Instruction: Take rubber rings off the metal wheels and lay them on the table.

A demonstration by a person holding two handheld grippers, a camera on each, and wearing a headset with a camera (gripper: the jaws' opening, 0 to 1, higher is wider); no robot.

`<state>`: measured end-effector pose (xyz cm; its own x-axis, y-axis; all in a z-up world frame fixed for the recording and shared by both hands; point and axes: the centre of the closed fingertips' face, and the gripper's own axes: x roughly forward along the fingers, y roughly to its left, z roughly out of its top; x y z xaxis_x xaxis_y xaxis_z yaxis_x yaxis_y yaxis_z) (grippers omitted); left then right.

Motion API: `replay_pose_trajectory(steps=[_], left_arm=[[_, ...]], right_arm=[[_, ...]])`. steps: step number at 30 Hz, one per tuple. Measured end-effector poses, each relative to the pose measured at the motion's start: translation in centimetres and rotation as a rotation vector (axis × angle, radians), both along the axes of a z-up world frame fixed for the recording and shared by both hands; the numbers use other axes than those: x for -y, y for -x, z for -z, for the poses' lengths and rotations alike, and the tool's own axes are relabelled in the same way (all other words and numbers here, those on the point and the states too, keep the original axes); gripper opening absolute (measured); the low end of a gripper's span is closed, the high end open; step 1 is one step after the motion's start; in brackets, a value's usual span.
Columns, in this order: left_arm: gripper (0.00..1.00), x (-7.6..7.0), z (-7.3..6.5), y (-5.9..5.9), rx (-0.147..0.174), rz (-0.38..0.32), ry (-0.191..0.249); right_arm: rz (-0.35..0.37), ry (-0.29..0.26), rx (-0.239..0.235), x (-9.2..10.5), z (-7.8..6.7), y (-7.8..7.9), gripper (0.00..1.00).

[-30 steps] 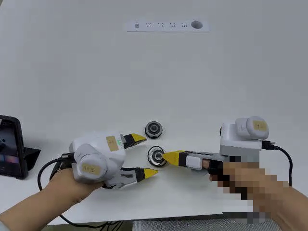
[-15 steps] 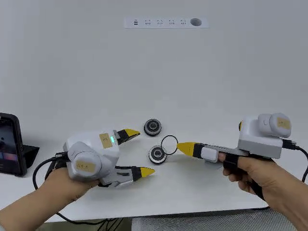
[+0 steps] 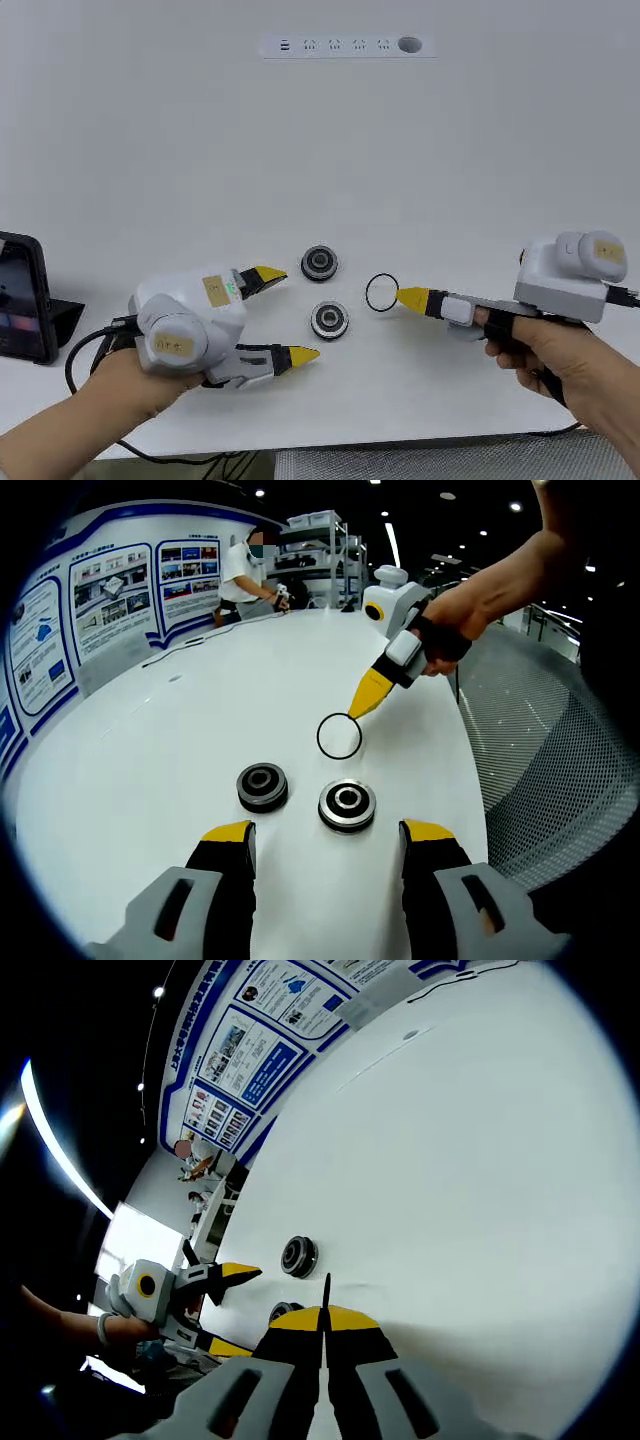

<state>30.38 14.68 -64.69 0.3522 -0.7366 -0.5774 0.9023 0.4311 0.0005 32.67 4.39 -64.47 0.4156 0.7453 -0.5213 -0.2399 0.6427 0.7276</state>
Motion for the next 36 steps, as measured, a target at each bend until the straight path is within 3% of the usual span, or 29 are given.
replay_pose_trajectory(steps=[7, 17, 28, 31, 36], left_arm=[[0.58, -0.1, 0.1, 0.0, -0.003, 0.001, -0.005], [0.58, -0.2, 0.3, -0.1, -0.003, 0.000, -0.010], [0.57, -0.1, 0.2, 0.0, -0.006, 0.004, -0.010], [0.57, 0.0, 0.1, -0.1, -0.006, 0.004, -0.006], [0.54, 0.2, -0.1, -0.1, -0.008, 0.005, -0.001]], right_arm=[[0.017, 0.069, -0.009, 1.0, 1.4, -0.4, 0.02], [0.013, 0.105, 0.008, 1.4, 1.9, -1.0, 0.03], [-0.060, 0.186, 0.088, 1.3, 2.0, -1.0, 0.12], [-0.070, 0.212, 0.103, 1.4, 2.2, -1.1, 0.18], [-0.073, 0.204, 0.133, 1.2, 1.5, -1.2, 0.18]])
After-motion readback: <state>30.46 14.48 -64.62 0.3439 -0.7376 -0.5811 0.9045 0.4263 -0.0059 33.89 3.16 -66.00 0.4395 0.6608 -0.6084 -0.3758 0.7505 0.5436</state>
